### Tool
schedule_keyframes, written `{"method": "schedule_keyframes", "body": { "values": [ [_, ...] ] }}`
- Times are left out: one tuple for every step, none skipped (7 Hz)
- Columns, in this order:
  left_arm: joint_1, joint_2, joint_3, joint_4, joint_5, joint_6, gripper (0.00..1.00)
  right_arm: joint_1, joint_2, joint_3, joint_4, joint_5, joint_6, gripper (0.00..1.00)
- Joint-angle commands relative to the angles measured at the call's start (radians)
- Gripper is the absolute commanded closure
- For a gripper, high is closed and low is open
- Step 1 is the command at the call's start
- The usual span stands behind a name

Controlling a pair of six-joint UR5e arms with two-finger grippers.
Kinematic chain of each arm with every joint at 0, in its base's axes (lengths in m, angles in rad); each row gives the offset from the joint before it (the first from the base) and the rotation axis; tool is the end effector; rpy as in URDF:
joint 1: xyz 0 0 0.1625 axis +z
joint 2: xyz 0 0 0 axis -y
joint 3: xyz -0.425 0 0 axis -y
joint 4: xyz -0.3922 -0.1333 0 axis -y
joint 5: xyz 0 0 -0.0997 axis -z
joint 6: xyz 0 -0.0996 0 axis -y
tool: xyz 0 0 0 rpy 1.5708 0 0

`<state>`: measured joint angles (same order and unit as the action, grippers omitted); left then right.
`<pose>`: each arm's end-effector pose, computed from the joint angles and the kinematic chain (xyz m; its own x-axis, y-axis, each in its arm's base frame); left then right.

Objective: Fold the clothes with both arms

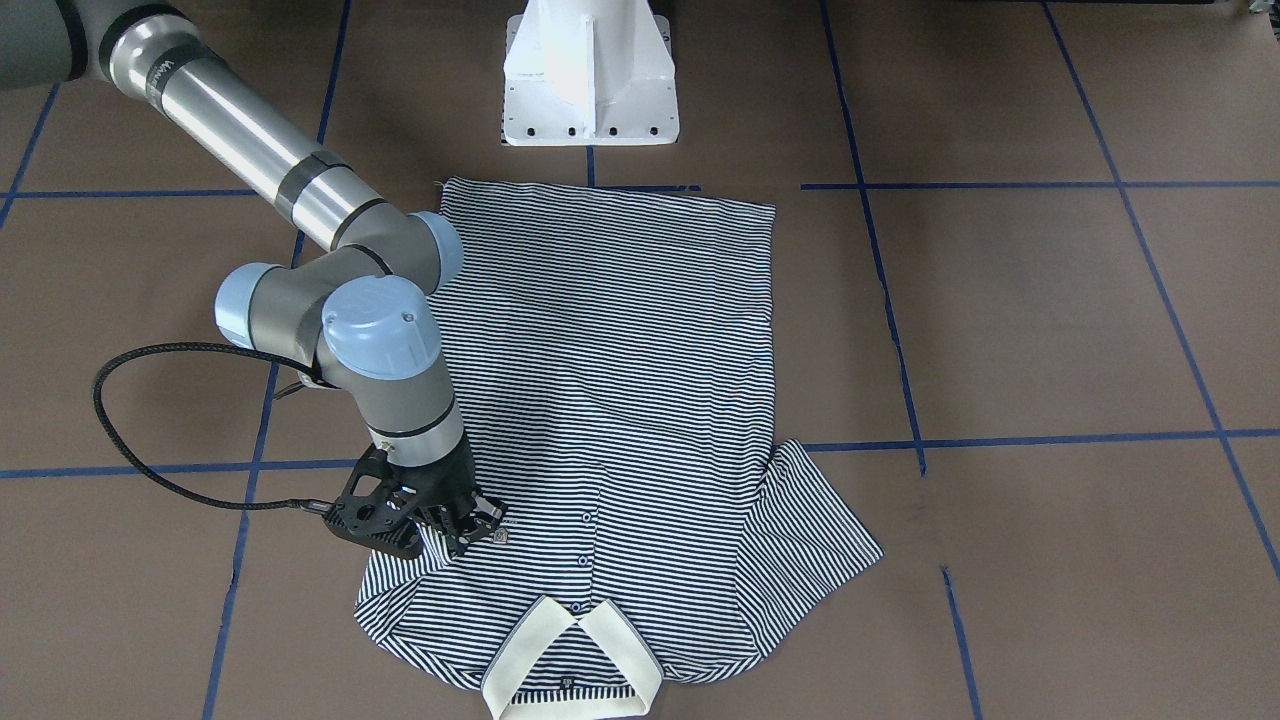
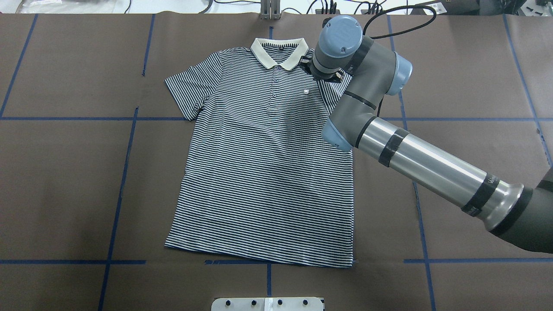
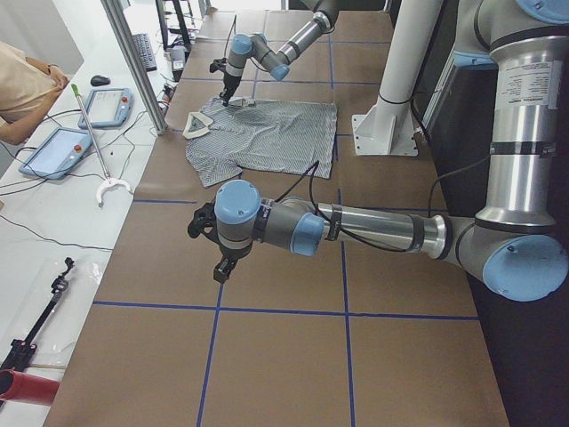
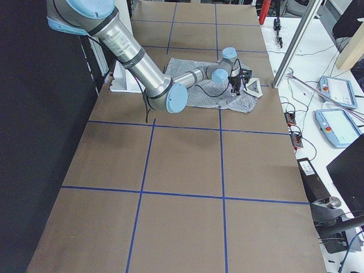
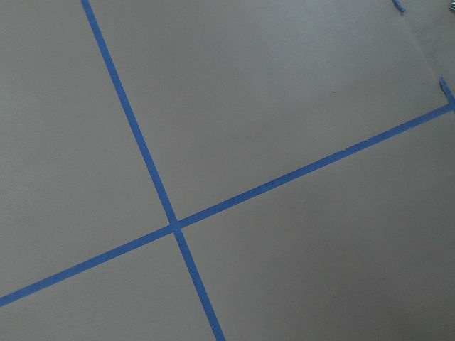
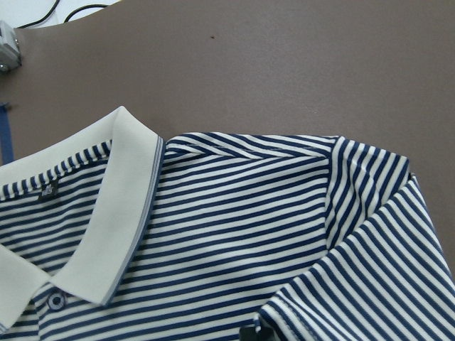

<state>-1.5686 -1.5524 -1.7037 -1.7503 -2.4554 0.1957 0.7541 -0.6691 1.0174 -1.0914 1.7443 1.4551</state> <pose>-0.0552 -0.4956 0.5741 0.6206 0.4074 -0.6700 -0.1252 0.8949 0.4282 -0.5340 -0.6609 0.2852 0.5570 0.3672 0.7449 -0.5209 0.8531 -0.0310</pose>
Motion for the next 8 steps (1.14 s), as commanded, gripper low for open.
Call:
{"method": "schedule_keyframes", "body": {
  "values": [
    [0.001,0.0,0.001,-0.002,-0.067,-0.004,0.0,-0.002,0.019,-0.034,0.005,-0.009,0.001,0.76],
    [0.001,-0.006,0.007,-0.03,-0.109,-0.005,0.0,-0.001,0.017,-0.039,0.005,-0.011,0.001,0.13],
    [0.005,-0.011,0.004,-0.105,-0.116,-0.086,0.0,0.001,0.017,-0.039,0.005,-0.011,-0.001,0.0],
    [0.078,-0.012,0.004,-0.249,-0.163,-0.217,0.0,0.004,0.017,-0.034,0.007,-0.009,-0.001,0.0],
    [0.143,-0.034,0.007,-0.367,-0.166,-0.445,0.0,0.017,0.013,-0.016,0.005,-0.005,-0.001,0.0],
    [0.227,-0.113,0.007,-0.417,-0.154,-0.657,0.0,0.034,-0.016,0.033,0.005,0.006,-0.004,0.0],
    [0.345,-0.2,0.01,-0.414,-0.043,-0.844,0.0,0.051,-0.079,0.115,0.005,0.042,-0.009,0.0],
    [0.507,-0.275,0.021,-0.405,0.171,-1.066,0.0,0.083,-0.178,0.227,0.007,0.113,-0.019,0.0]
  ]
}}
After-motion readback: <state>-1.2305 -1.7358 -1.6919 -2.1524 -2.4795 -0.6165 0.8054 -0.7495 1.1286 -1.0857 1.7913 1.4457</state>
